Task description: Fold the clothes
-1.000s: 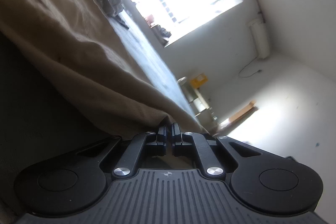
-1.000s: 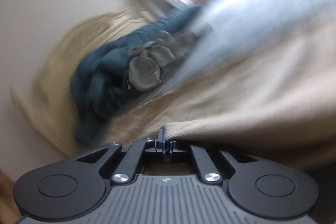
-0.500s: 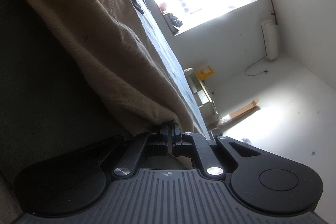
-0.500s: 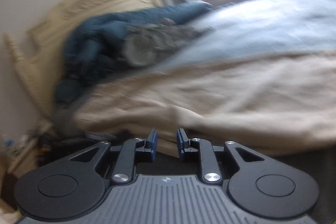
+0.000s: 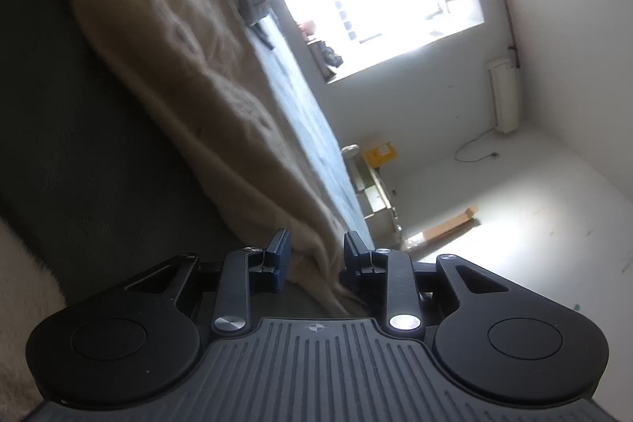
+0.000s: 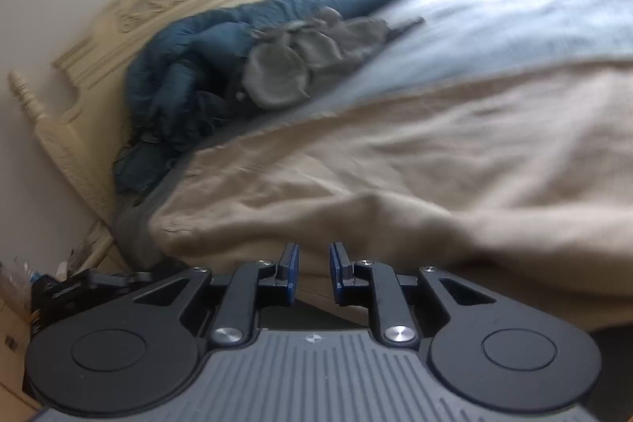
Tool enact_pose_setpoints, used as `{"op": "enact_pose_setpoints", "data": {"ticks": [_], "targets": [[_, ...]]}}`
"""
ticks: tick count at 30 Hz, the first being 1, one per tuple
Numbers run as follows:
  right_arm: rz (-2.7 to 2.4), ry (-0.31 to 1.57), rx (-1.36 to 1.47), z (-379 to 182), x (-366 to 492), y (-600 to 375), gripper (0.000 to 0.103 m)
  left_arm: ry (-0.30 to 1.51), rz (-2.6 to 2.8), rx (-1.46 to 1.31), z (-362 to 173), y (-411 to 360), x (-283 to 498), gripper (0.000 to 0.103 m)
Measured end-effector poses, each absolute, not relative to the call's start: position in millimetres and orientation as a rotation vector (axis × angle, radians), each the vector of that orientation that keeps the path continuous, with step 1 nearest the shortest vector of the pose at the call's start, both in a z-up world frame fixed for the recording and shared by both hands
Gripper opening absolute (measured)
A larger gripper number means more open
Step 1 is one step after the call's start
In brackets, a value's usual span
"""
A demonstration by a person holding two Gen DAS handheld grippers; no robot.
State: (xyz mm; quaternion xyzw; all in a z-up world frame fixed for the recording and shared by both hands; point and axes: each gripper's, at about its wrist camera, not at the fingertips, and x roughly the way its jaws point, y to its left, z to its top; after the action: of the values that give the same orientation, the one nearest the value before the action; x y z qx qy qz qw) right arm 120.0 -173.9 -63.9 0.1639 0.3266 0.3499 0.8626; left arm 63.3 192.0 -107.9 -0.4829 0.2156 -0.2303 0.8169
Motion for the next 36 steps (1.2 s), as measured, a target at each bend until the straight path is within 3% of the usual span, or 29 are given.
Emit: {"op": "enact_pose_setpoints", "data": {"ticks": [6, 11, 22, 29, 36], "targets": [[0.744, 0.606, 0.331, -50, 123, -154, 0.019, 0.400, -0.524, -0.760, -86, 161, 75, 0.029], [0.593, 0.632, 0.355, -56, 113, -180, 0.019, 0.465, -0.453, -0.571, -99, 140, 92, 0.029], [0.593, 0.655, 0.298, -17, 136, -215, 0.021, 0.492, -0.532, -0.679, -123, 164, 94, 0.028], [0.648, 0.781, 0.210, -35, 186, -165, 0.020, 0.462, -0.575, -0.722, -129, 167, 98, 0.028], [0.551, 0.747, 0.300, -44, 167, -199, 0.021, 0.439, -0.637, -0.822, -135, 172, 102, 0.029]]}}
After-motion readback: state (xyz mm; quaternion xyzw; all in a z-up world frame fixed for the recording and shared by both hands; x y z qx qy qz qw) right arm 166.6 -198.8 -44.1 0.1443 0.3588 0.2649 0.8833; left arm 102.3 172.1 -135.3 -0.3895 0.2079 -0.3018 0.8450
